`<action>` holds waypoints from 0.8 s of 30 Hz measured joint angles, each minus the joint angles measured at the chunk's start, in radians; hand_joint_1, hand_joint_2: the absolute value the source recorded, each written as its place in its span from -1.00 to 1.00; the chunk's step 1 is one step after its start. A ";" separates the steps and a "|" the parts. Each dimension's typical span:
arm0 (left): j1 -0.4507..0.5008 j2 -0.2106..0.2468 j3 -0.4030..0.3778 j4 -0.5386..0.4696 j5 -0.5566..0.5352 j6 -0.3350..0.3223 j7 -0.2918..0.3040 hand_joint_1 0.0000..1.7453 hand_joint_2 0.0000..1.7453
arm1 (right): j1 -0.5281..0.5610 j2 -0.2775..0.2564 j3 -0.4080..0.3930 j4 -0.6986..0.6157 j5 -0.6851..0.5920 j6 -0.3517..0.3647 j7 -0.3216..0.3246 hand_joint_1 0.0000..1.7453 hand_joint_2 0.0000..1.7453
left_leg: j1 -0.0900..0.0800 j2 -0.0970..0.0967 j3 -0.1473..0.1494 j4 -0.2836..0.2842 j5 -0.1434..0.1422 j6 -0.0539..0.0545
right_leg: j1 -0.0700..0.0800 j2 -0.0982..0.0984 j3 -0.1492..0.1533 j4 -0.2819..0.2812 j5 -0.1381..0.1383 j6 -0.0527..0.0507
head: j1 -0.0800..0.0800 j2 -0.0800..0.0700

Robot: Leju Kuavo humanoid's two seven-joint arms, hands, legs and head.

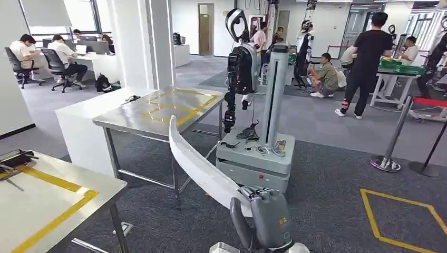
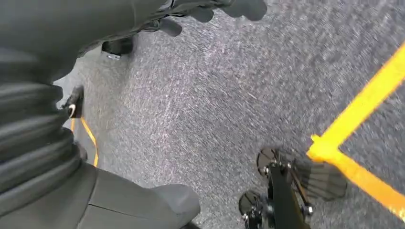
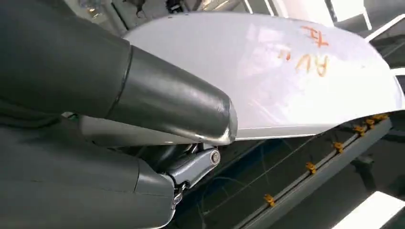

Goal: Take the parts from the cabinet and place them on the table.

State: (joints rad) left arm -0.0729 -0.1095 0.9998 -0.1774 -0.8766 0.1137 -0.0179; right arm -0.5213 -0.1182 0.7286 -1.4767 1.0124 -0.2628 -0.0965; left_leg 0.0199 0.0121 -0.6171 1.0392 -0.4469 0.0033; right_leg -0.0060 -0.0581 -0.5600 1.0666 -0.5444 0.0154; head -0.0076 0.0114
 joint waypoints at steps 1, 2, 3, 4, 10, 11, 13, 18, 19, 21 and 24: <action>-0.003 0.000 0.000 0.000 0.000 0.000 0.000 -1.00 1.00 | -0.001 0.001 0.000 0.002 0.000 0.000 0.000 1.00 -1.00 | 0.000 -0.011 -0.003 0.000 0.003 0.005 | -0.001 0.035 -0.032 0.071 -0.040 0.003 | 0.008 0.000; -0.004 0.000 0.000 0.000 0.000 0.000 0.000 -1.00 1.00 | -0.001 0.001 0.000 0.006 0.000 0.000 0.000 1.00 -1.00 | 0.000 -0.025 -0.005 0.000 0.004 0.007 | -0.001 0.049 -0.072 0.155 -0.078 0.004 | 0.008 0.000; -0.004 -0.002 0.000 0.000 0.000 0.000 0.000 -1.00 1.00 | 0.001 0.001 0.000 0.012 0.000 0.001 0.000 1.00 -1.00 | -0.001 -0.041 -0.008 0.000 0.005 0.008 | -0.001 0.052 -0.112 0.232 -0.104 0.004 | 0.009 0.000; -0.003 -0.002 0.000 0.000 0.000 0.000 0.000 -1.00 1.00 | 0.003 0.001 0.000 0.017 0.000 0.001 0.001 1.00 -1.00 | -0.002 -0.056 -0.009 0.000 0.006 0.008 | 0.000 0.053 -0.140 0.281 -0.111 0.002 | 0.009 0.000; -0.002 -0.005 0.000 0.000 0.007 0.001 -0.004 -1.00 1.00 | 0.009 0.001 0.000 0.021 0.007 -0.008 0.002 1.00 -1.00 | 0.000 -0.142 -0.014 0.000 0.017 -0.009 | 0.006 0.162 -0.009 -0.039 0.052 -0.032 | 0.008 0.000; -0.002 -0.005 0.000 0.000 0.007 0.000 -0.003 -1.00 1.00 | 0.013 0.001 0.000 0.021 0.014 -0.015 0.005 1.00 -1.00 | 0.006 -0.154 -0.019 -0.002 0.021 -0.018 | 0.010 0.146 -0.010 -0.039 0.052 -0.032 | 0.010 0.000; 0.004 -0.006 0.000 0.001 0.003 0.000 0.002 -1.00 1.00 | 0.024 -0.001 -0.001 0.018 0.025 -0.027 0.008 1.00 -1.00 | 0.011 -0.179 -0.022 -0.013 0.029 -0.033 | 0.014 0.125 -0.007 -0.043 0.054 -0.035 | 0.011 0.000; -0.001 -0.005 0.000 0.002 0.010 0.000 -0.003 -1.00 1.00 | 0.053 -0.006 -0.010 0.006 0.035 -0.036 0.010 1.00 -1.00 | -0.003 -0.026 -0.124 0.216 -0.107 -0.046 | 0.005 0.039 0.008 -0.078 0.074 -0.052 | 0.005 0.000; -0.001 -0.005 0.000 0.002 0.011 0.000 -0.003 -1.00 1.00 | 0.056 -0.007 -0.010 0.006 0.037 -0.036 0.008 1.00 -1.00 | -0.002 -0.022 -0.144 0.269 -0.125 -0.050 | 0.005 0.023 0.006 -0.075 0.074 -0.053 | 0.005 0.000; 0.001 -0.004 0.002 0.002 0.019 0.005 -0.001 -1.00 1.00 | 0.055 -0.007 -0.010 0.006 0.038 -0.035 0.005 1.00 -1.00 | 0.000 -0.016 -0.119 0.244 -0.097 -0.055 | 0.004 -0.004 0.004 -0.070 0.071 -0.050 | 0.005 0.000; -0.001 -0.001 0.005 0.000 0.027 0.011 0.000 -1.00 1.00 | 0.048 -0.007 -0.015 0.006 0.035 -0.029 0.003 1.00 -1.00 | -0.003 0.066 0.020 0.002 -0.022 -0.055 | 0.005 -0.044 0.003 -0.049 0.056 -0.036 | 0.005 0.000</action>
State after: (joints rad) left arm -0.0740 -0.1103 1.0044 -0.1774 -0.8492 0.1247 -0.0183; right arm -0.4735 -0.1255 0.7134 -1.4710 1.0475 -0.2922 -0.0935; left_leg 0.0166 0.0785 -0.5967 1.0410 -0.4685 -0.0518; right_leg -0.0012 -0.1016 -0.5572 1.0179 -0.4882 -0.0202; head -0.0031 0.0114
